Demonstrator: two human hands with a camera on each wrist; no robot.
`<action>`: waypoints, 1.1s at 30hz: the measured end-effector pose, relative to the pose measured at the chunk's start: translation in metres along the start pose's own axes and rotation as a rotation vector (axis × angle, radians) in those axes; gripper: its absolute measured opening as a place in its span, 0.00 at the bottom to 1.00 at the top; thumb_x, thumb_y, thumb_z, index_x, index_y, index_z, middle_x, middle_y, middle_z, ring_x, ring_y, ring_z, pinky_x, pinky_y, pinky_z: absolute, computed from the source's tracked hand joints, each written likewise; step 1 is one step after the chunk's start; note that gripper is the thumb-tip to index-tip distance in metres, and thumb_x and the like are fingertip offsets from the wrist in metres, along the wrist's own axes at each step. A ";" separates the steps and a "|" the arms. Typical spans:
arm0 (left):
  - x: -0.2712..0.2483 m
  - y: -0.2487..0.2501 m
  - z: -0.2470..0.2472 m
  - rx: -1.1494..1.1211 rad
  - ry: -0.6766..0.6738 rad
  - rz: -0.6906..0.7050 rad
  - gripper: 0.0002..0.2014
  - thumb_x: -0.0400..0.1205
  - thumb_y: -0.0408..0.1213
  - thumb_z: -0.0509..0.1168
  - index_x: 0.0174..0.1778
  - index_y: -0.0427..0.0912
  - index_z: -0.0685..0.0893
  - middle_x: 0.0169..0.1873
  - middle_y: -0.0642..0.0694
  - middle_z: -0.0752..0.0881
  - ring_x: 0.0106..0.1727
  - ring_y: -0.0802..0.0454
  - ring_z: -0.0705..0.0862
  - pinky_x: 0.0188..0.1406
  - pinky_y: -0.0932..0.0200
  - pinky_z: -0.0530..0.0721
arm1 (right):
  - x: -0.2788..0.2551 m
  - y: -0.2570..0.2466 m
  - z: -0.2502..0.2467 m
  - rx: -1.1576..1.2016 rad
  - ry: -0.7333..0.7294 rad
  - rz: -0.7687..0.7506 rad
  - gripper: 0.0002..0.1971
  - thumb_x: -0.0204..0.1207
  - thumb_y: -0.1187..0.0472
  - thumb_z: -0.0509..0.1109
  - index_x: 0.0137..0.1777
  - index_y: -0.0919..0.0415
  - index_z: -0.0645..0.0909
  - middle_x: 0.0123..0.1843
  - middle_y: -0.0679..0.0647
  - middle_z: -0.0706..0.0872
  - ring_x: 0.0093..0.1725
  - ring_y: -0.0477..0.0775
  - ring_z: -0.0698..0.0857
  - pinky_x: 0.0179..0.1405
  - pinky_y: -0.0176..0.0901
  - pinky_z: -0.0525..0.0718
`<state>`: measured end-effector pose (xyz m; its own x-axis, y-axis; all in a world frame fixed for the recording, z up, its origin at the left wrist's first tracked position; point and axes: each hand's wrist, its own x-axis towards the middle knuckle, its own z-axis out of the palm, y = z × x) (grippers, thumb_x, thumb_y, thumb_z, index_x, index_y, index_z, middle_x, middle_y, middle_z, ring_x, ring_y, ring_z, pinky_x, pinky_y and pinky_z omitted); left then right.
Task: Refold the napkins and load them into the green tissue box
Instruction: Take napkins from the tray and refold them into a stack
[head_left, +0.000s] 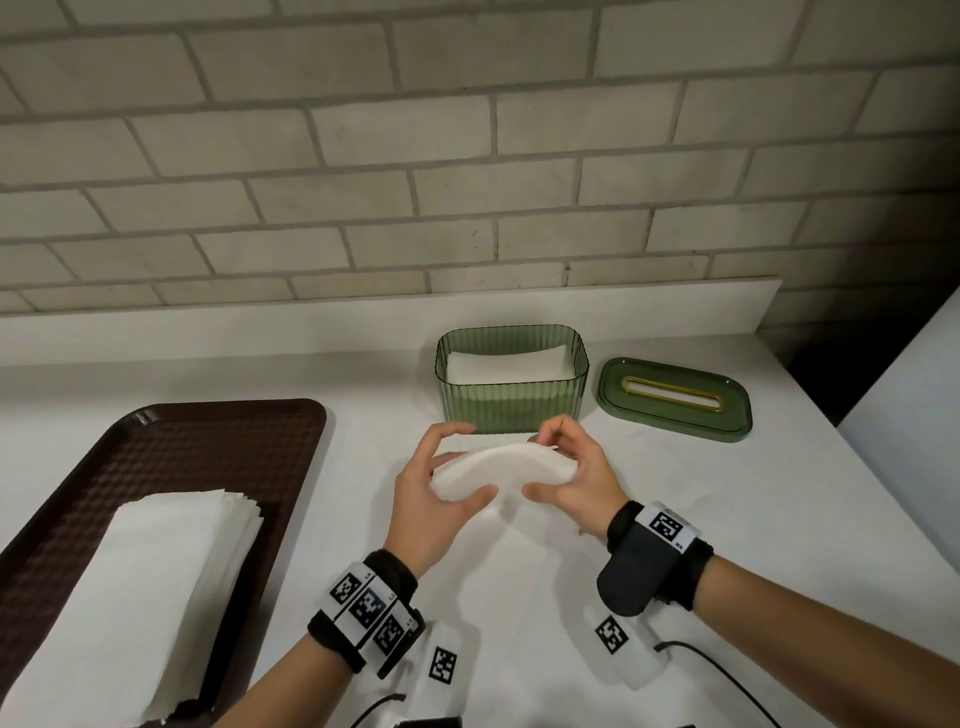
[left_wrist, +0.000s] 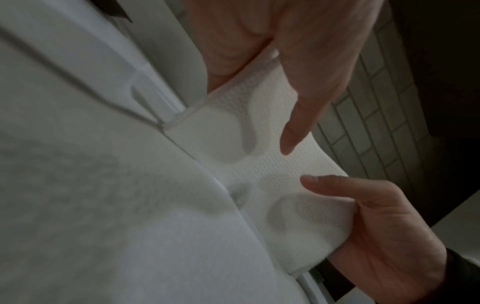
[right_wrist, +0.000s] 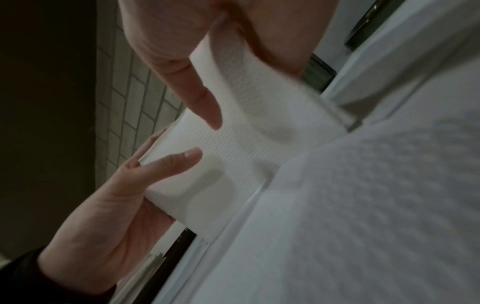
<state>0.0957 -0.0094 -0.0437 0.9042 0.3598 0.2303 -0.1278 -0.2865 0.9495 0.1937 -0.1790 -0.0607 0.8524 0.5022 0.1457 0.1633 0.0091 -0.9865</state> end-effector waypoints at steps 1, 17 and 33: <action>0.002 -0.001 0.000 -0.028 0.012 -0.012 0.28 0.67 0.25 0.81 0.59 0.51 0.82 0.45 0.53 0.90 0.46 0.50 0.89 0.46 0.60 0.87 | 0.001 0.000 0.000 -0.021 -0.005 -0.013 0.23 0.54 0.71 0.82 0.45 0.56 0.75 0.47 0.60 0.83 0.44 0.50 0.83 0.43 0.39 0.82; 0.012 0.006 -0.009 -0.172 0.004 -0.108 0.13 0.65 0.23 0.82 0.44 0.35 0.91 0.42 0.41 0.93 0.43 0.51 0.90 0.43 0.59 0.88 | 0.010 -0.014 -0.027 -0.104 -0.072 0.166 0.18 0.56 0.73 0.86 0.37 0.58 0.81 0.35 0.48 0.83 0.35 0.45 0.82 0.35 0.34 0.79; 0.027 0.004 -0.012 0.073 0.081 -0.128 0.13 0.68 0.28 0.81 0.46 0.39 0.89 0.41 0.47 0.92 0.41 0.56 0.90 0.42 0.65 0.85 | 0.023 -0.032 -0.025 -0.291 -0.105 0.170 0.18 0.60 0.68 0.86 0.48 0.55 0.86 0.42 0.47 0.89 0.42 0.44 0.86 0.46 0.40 0.84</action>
<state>0.1151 0.0095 -0.0308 0.8749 0.4671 0.1278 0.0190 -0.2967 0.9548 0.2203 -0.1896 -0.0241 0.8262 0.5617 -0.0422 0.1709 -0.3215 -0.9314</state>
